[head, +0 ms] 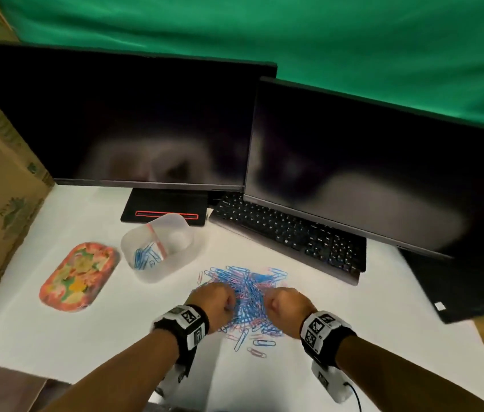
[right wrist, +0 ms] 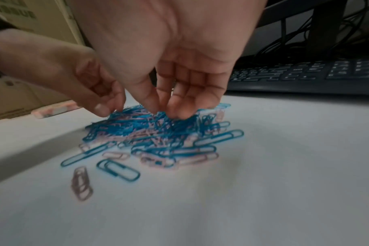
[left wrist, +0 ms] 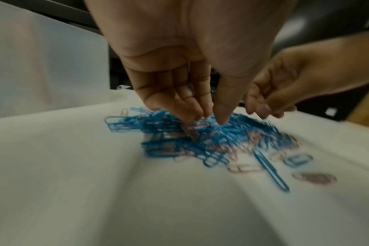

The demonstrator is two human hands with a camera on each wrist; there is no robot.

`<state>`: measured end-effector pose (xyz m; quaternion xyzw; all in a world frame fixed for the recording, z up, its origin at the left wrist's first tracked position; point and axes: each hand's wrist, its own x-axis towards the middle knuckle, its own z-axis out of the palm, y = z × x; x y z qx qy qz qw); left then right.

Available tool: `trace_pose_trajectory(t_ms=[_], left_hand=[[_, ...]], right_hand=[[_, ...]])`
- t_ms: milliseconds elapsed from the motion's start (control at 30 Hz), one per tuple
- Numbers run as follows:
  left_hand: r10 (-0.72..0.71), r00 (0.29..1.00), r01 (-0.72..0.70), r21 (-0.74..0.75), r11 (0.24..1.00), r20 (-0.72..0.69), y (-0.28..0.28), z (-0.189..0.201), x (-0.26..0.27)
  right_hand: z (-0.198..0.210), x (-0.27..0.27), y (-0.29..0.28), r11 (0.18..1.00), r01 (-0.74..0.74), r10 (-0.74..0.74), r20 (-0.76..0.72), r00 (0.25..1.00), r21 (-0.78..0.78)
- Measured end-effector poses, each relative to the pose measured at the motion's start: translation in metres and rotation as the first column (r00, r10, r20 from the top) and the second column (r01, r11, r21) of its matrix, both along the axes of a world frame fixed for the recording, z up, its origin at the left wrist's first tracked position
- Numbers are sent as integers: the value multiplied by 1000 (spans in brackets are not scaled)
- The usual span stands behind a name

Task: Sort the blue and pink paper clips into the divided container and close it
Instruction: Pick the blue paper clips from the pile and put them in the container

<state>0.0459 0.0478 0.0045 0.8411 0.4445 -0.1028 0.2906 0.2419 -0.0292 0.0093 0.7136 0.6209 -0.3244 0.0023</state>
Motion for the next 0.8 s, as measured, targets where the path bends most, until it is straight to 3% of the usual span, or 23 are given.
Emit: trace_pose_trajectory(t_ms=[100, 267, 567, 700, 800], left_hand=[[-72, 993, 80, 83, 993, -97, -10, -6, 7], [-47, 977, 73, 119, 990, -208, -12, -2, 16], [95, 994, -88, 132, 987, -47, -6, -4, 7], [176, 984, -178, 79, 981, 32, -4, -6, 2], [159, 986, -162, 70, 984, 43, -3, -10, 1]], right_hand=[[-10, -11, -7, 998, 29, -29, -4, 1000, 57], [-18, -30, 3, 995, 20, -27, 65, 997, 98], [-17, -31, 14, 994, 39, -42, 28, 999, 98], [-16, -22, 14, 982, 121, -109, -93, 990, 144], [-19, -14, 15, 971, 207, -181, -197, 964, 118]])
